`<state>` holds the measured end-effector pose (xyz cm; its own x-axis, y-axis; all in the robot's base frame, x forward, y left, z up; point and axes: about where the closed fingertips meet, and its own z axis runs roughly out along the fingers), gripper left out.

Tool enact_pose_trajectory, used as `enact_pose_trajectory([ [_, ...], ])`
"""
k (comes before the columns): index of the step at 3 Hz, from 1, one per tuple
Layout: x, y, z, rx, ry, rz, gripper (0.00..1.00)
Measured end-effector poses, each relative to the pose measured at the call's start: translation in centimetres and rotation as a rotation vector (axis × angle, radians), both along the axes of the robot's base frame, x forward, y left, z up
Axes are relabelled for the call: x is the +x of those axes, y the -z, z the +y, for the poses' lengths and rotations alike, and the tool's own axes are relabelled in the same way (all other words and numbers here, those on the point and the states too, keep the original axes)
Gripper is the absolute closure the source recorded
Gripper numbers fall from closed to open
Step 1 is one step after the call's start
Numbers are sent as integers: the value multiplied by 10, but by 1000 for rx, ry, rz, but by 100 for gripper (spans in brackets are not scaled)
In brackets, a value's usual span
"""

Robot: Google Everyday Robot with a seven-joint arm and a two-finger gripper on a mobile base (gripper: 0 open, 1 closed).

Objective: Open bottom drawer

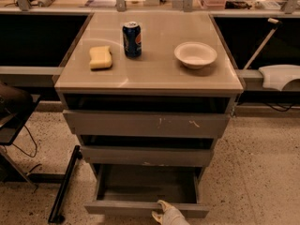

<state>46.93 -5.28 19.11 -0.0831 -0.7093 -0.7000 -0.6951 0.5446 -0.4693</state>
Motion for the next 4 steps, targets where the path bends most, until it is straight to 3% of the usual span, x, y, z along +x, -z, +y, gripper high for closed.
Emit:
enact_pose_trajectory([
  [3,-33,-13,38,57,-82,-29,100],
  [4,-47,-5,39,68,-69,-34,100],
])
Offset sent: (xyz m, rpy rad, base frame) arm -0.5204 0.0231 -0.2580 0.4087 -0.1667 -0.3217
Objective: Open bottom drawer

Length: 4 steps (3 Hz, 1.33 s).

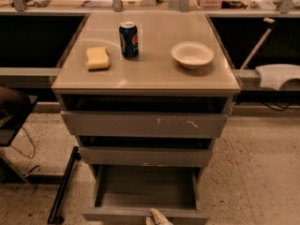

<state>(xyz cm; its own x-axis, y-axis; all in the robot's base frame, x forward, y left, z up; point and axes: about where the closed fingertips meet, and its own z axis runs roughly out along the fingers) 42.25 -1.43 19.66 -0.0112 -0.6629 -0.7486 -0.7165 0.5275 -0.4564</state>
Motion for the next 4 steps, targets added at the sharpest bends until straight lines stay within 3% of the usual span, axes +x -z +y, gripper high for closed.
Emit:
enact_pose_trajectory([
  [4,-19,3,1,16,17,-4,100],
])
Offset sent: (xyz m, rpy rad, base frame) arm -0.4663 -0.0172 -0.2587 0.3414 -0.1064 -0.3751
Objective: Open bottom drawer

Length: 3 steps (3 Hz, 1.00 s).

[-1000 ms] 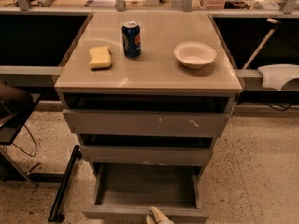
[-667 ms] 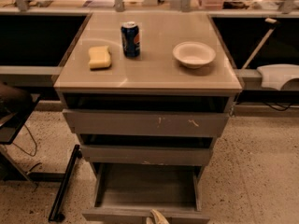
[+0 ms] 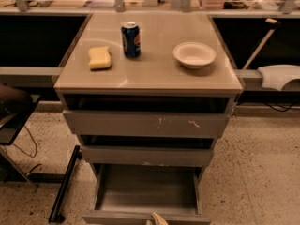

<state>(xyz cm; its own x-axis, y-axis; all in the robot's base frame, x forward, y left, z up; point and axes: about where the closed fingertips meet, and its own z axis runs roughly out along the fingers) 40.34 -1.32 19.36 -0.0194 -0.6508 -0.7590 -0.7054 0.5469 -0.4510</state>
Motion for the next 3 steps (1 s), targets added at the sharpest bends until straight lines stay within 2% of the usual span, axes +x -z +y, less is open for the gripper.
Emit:
enact_pose_trajectory([
  [1,0,-5,0,0,0,0,100],
  [3,0,-5,0,0,0,0,58],
])
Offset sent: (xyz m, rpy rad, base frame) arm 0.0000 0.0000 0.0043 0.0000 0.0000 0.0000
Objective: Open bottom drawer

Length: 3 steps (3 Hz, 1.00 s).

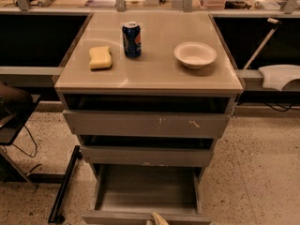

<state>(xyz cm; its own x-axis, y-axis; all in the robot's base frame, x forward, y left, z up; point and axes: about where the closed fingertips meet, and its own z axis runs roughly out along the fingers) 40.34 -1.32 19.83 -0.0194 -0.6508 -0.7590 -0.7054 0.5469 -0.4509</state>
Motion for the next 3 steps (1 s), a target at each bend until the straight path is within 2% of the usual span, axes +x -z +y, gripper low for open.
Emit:
enact_pose_trajectory([
  [2,0,0,0,0,0,0,11],
  [3,0,0,0,0,0,0,0],
])
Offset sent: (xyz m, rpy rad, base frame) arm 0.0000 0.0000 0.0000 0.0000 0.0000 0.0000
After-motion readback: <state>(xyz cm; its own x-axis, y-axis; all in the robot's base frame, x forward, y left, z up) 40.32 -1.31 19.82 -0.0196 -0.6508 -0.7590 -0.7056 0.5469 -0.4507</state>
